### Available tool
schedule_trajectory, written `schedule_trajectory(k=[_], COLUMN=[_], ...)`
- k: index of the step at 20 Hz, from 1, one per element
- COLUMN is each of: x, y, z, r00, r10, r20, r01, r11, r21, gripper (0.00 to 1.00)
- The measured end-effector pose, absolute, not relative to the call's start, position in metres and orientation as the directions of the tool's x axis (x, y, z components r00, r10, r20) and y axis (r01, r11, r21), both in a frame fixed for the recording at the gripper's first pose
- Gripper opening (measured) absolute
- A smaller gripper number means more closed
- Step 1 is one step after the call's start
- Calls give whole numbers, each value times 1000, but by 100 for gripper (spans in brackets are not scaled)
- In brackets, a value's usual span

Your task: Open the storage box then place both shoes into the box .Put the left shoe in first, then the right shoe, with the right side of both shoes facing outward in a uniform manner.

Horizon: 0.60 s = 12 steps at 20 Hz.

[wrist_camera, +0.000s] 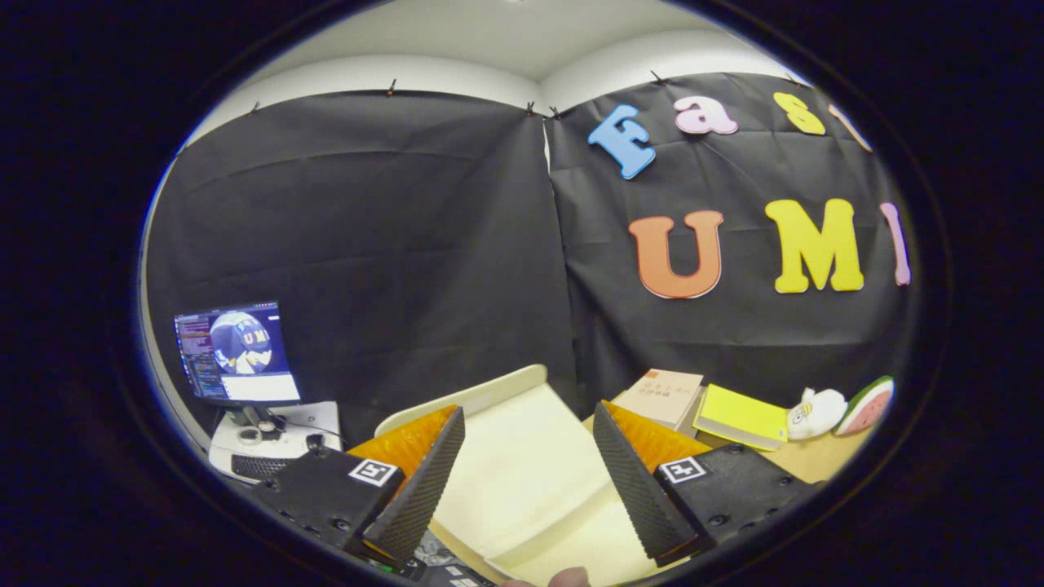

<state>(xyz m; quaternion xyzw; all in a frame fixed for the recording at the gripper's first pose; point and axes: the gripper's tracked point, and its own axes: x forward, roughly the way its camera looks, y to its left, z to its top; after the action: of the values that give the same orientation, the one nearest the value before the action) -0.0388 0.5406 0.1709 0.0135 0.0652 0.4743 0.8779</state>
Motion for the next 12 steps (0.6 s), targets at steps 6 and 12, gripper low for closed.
schedule_trajectory(k=[6, 12], x=[-27, -12], y=[499, 421], z=[174, 173], r00=[628, 727], r10=[777, 687], r20=[-30, 13], r01=[-775, -686], r11=[629, 724], r21=[59, 71], gripper=[100, 100])
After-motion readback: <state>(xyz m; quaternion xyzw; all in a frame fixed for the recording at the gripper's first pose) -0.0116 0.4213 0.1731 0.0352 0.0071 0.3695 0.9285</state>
